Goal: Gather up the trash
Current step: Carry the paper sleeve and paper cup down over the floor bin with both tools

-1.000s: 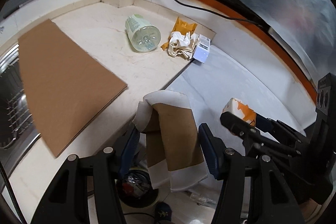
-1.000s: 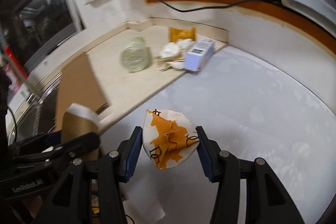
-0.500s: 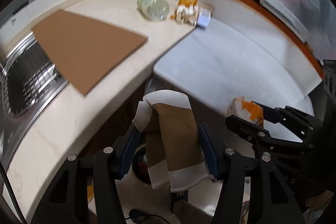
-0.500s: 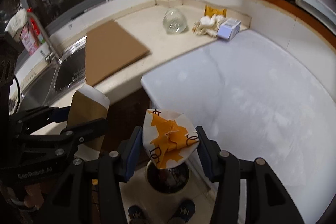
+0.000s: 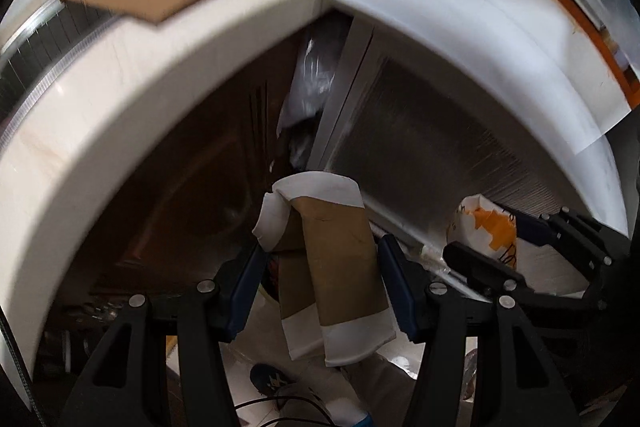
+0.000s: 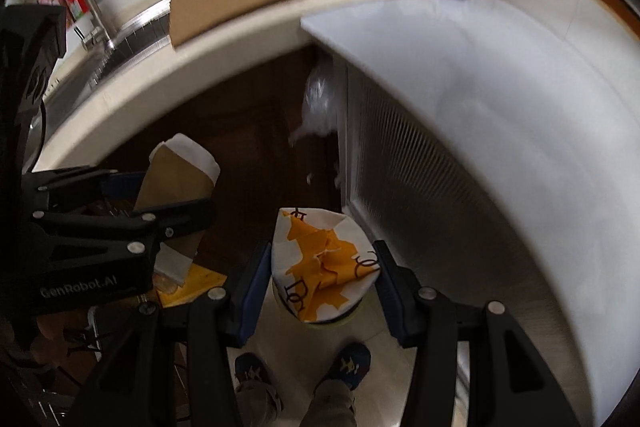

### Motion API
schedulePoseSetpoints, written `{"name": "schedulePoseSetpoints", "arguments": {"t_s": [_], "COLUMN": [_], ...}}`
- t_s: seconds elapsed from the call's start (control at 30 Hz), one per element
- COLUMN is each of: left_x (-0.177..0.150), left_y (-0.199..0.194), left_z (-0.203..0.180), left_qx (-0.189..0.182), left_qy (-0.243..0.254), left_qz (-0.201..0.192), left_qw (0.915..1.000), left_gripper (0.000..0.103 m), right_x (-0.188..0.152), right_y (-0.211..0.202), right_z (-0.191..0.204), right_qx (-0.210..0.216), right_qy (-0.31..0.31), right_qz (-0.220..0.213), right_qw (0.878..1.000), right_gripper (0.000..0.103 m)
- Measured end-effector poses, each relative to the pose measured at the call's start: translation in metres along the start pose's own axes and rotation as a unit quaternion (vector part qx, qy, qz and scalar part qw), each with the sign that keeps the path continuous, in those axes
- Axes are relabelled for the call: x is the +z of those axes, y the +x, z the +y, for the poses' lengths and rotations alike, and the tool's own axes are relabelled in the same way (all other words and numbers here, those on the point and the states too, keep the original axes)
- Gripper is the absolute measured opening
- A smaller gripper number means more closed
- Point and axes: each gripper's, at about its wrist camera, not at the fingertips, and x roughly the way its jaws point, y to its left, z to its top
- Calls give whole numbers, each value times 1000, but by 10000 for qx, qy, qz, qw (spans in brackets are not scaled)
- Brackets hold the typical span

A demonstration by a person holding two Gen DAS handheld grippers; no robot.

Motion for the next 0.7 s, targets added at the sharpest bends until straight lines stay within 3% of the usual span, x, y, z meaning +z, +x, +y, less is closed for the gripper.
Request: {"name": "schedulePoseSetpoints", "arguments": {"t_s": [0.4, 0.7], "left_x": [-39, -54], "left_y": [117, 210], "left_z": [16, 24], "left_qx": [-190, -182], "left_qy": [241, 407], "left_qz": [419, 741], "left_qw": [9987, 9963], "left_gripper": [56, 57], "right_x": [-72, -95], "right_y": [108, 182], "right_z": [-8, -27], "right_qx": [7, -250], "right_qy": [165, 375], "right_qz": [404, 431], "right_qw": [9990, 9981], "right_gripper": [51, 51]}}
